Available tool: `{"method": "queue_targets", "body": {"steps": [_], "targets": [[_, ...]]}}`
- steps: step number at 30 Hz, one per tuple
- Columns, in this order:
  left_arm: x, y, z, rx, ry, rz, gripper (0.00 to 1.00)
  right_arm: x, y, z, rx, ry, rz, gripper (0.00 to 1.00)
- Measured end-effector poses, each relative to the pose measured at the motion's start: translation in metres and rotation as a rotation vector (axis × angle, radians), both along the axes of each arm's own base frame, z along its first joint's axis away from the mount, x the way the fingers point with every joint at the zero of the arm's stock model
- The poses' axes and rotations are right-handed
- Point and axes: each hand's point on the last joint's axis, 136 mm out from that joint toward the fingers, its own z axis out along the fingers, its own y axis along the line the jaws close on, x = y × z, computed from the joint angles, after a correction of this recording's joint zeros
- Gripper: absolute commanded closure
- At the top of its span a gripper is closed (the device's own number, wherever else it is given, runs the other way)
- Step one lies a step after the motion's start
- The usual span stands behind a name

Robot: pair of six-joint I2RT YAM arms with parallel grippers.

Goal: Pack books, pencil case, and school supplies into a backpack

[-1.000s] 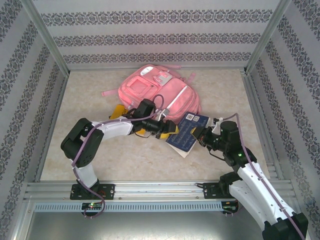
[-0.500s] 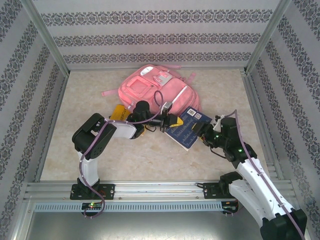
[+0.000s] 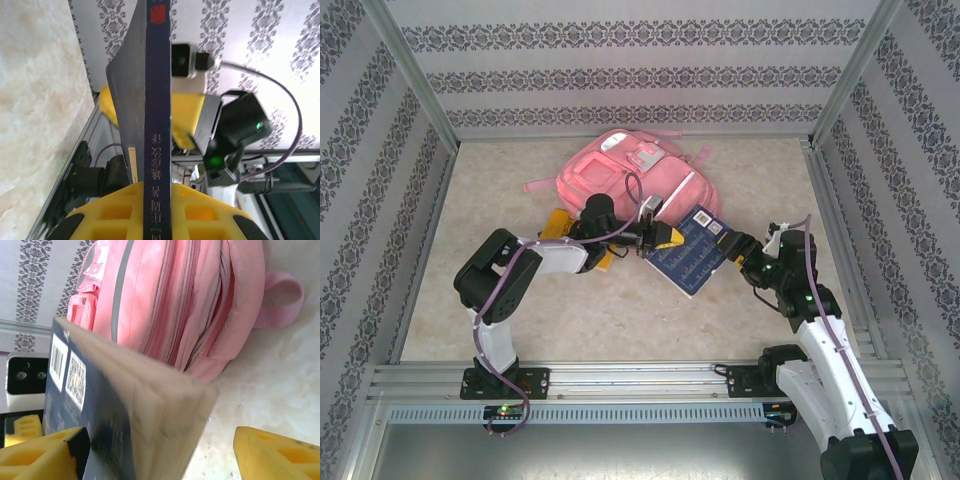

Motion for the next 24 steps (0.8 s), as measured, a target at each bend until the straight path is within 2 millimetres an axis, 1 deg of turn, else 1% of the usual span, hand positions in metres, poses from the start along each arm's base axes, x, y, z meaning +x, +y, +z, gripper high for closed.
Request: {"method": "queue_targets", "body": {"steps": [2,4,5,6,8,10,12,14,15,17,19,21,24], "targets": [[-0.005,0.005,0.000,0.047,-0.041,-0.008,0.98,0.003,-0.001,0.009,-0.052,-0.026,0.033,0.23],[-0.005,0.011,0.006,0.119,-0.130,0.011,0.96,0.006,-0.001,0.022,-0.100,-0.064,0.065,0.23],[-0.002,0.013,0.012,0.158,-0.193,0.031,0.97,0.007,-0.002,0.028,-0.119,-0.082,0.074,0.23],[0.002,0.015,0.018,0.201,-0.263,0.055,1.00,0.007,-0.002,0.034,-0.134,-0.097,0.078,0.24],[0.009,0.024,0.034,0.289,-0.426,0.112,1.00,0.007,-0.003,0.046,-0.150,-0.122,0.085,0.25],[0.014,0.040,0.045,0.380,-0.587,0.180,1.00,0.008,-0.002,0.056,-0.148,-0.137,0.084,0.26],[0.016,0.056,0.047,0.471,-0.703,0.236,1.00,0.008,-0.001,0.064,-0.128,-0.141,0.080,0.27],[0.018,0.069,0.042,0.572,-0.838,0.289,1.00,0.007,0.002,0.072,-0.084,-0.133,0.073,0.29],[0.014,0.074,0.035,0.627,-0.921,0.298,1.00,0.006,0.004,0.075,-0.052,-0.123,0.069,0.30],[0.004,0.076,0.021,0.711,-1.082,0.288,1.00,0.004,0.011,0.079,0.014,-0.101,0.068,0.32],[-0.011,0.073,0.006,0.769,-1.274,0.254,1.00,0.002,0.021,0.084,0.104,-0.067,0.072,0.33],[-0.023,0.067,-0.006,0.802,-1.456,0.219,1.00,-0.001,0.032,0.088,0.200,-0.038,0.075,0.34],[-0.034,0.059,-0.014,0.825,-1.729,0.196,1.00,-0.008,0.050,0.085,0.320,0.018,0.084,0.33]]}}
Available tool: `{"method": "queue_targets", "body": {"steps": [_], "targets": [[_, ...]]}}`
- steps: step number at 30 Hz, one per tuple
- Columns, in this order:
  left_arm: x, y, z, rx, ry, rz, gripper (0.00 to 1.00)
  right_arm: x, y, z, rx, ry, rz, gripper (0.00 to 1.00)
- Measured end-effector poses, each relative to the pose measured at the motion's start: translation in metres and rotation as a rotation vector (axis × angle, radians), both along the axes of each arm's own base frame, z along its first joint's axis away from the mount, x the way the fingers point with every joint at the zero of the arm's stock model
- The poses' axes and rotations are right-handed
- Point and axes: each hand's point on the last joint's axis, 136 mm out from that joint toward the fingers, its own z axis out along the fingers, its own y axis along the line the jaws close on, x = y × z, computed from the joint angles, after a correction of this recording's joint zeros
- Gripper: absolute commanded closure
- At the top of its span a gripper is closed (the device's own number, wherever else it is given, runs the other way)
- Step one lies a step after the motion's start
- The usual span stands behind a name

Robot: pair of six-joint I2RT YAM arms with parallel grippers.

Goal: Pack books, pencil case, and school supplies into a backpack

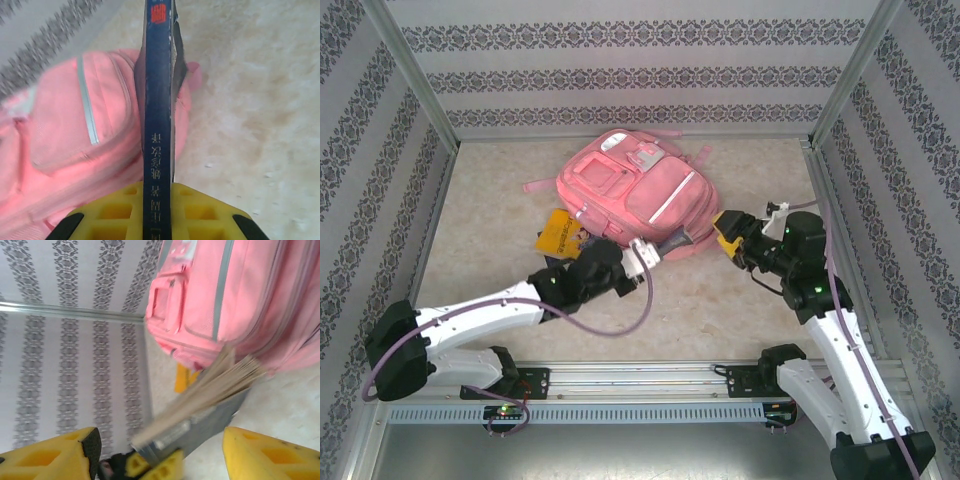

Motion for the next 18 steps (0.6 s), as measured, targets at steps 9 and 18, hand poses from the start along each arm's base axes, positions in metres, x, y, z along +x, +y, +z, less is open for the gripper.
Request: {"method": "queue_targets", "body": {"steps": [9,18], "targets": [[-0.003,-0.009,0.031,0.111,-0.535,-0.008,1.00,-0.017,0.022,-0.001,0.109,0.055,0.039,0.30],[-0.007,-0.008,0.066,0.104,-0.742,0.035,1.00,-0.031,0.022,-0.026,0.136,0.096,0.043,0.25]]}}
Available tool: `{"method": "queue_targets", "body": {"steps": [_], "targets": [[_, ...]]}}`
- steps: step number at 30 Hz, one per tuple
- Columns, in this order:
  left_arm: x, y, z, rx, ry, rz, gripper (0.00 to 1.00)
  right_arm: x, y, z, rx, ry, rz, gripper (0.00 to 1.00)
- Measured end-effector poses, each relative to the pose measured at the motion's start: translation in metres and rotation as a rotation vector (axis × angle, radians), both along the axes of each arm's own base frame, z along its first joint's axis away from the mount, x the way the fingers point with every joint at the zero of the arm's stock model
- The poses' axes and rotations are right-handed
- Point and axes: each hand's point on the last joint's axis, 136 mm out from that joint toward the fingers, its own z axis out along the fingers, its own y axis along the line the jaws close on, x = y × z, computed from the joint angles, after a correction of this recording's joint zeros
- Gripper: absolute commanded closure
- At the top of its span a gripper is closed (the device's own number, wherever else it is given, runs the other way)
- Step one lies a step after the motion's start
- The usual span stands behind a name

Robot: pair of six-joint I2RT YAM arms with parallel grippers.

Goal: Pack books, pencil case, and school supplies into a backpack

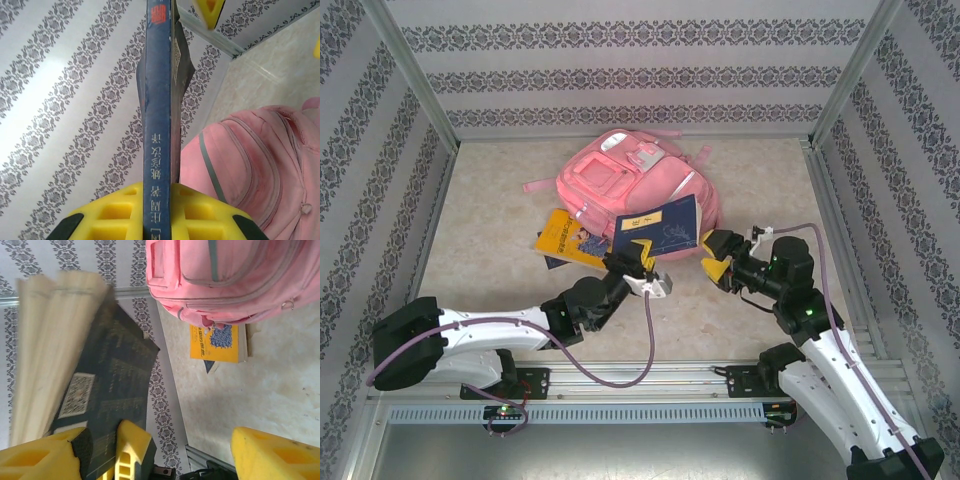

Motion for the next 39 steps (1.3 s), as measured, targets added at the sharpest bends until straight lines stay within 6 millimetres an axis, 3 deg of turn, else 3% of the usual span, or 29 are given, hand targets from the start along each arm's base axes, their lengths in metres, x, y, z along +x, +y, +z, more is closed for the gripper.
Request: {"method": "queue_targets", "body": {"steps": [15,30,39], "targets": [[-0.012,-0.013,-0.022,0.023,-0.013,-0.006,1.00,0.003,-0.001,0.003,0.030,-0.022,-0.019,0.25],[-0.024,-0.016,-0.016,-0.088,0.086,-0.071,1.00,0.005,-0.012,0.017,0.111,-0.060,-0.097,0.28],[-0.031,-0.023,-0.034,-0.055,0.155,-0.121,1.00,0.007,-0.012,0.023,0.128,-0.080,-0.103,0.28]]}}
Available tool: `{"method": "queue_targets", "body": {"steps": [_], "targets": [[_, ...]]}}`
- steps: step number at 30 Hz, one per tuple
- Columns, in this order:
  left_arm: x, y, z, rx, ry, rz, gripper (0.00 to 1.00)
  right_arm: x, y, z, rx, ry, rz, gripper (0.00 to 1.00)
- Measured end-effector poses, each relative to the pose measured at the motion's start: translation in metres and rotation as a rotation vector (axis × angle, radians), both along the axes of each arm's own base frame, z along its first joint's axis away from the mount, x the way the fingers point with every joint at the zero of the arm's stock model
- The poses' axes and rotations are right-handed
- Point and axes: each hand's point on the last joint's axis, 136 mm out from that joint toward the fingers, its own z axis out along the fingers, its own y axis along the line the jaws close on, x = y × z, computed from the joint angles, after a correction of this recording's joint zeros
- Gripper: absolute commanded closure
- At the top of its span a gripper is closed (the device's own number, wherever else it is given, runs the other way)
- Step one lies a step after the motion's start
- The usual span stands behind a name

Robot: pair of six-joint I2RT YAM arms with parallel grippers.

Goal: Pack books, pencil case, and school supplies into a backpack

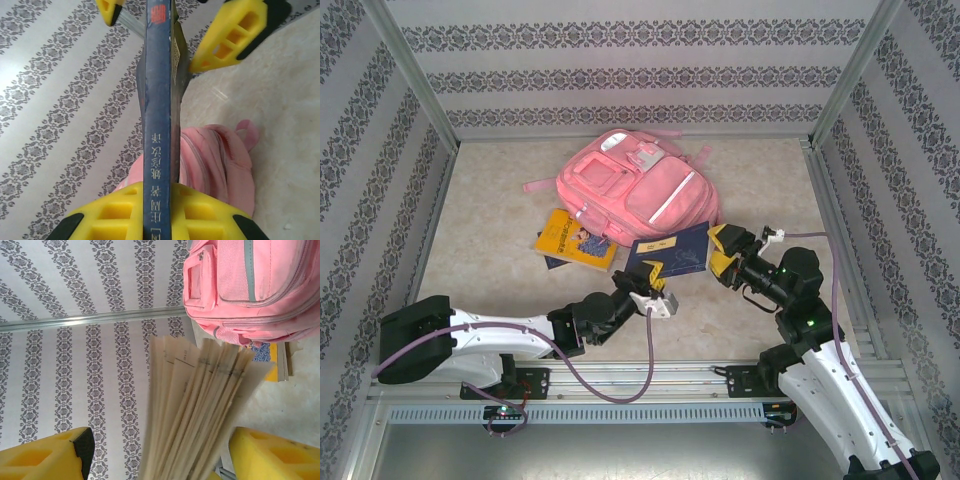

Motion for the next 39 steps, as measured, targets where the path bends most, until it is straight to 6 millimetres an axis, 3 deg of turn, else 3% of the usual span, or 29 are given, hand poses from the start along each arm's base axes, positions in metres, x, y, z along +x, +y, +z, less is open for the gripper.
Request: {"method": "queue_targets", "body": {"steps": [6,15,20,23,24,26,28,30,32,35,39], "targets": [[-0.004,-0.004,-0.012,0.066,0.003,-0.035,1.00,-0.003,0.009,-0.007,-0.026,0.007,0.051,0.29],[-0.009,-0.008,-0.022,0.235,-0.123,-0.084,1.00,-0.017,0.027,-0.029,-0.179,-0.021,0.244,0.40],[-0.011,-0.011,-0.026,0.323,-0.206,-0.101,1.00,-0.021,0.027,-0.037,-0.223,-0.032,0.299,0.52],[-0.012,-0.012,-0.027,0.354,-0.235,-0.106,1.00,-0.023,0.029,-0.041,-0.237,-0.033,0.327,0.73],[-0.012,-0.013,-0.026,0.355,-0.243,-0.105,0.98,-0.024,0.030,-0.043,-0.242,-0.032,0.332,0.82],[-0.012,-0.013,-0.021,0.338,-0.256,-0.097,0.72,-0.023,0.029,-0.045,-0.248,-0.032,0.333,0.98],[-0.013,-0.014,-0.018,0.335,-0.270,-0.098,0.45,-0.022,0.026,-0.045,-0.254,-0.043,0.326,1.00],[-0.015,-0.017,-0.021,0.340,-0.272,-0.108,0.25,-0.020,0.017,-0.044,-0.264,-0.049,0.290,1.00],[-0.015,-0.019,-0.022,0.326,-0.250,-0.107,0.20,-0.016,0.001,-0.042,-0.282,-0.060,0.215,1.00],[-0.007,-0.025,-0.012,0.288,-0.159,-0.072,0.21,-0.011,-0.024,-0.049,-0.378,-0.038,0.090,1.00],[0.026,-0.035,0.038,0.118,0.072,-0.002,0.24,-0.010,-0.054,-0.057,-0.562,0.014,-0.032,1.00]]}}
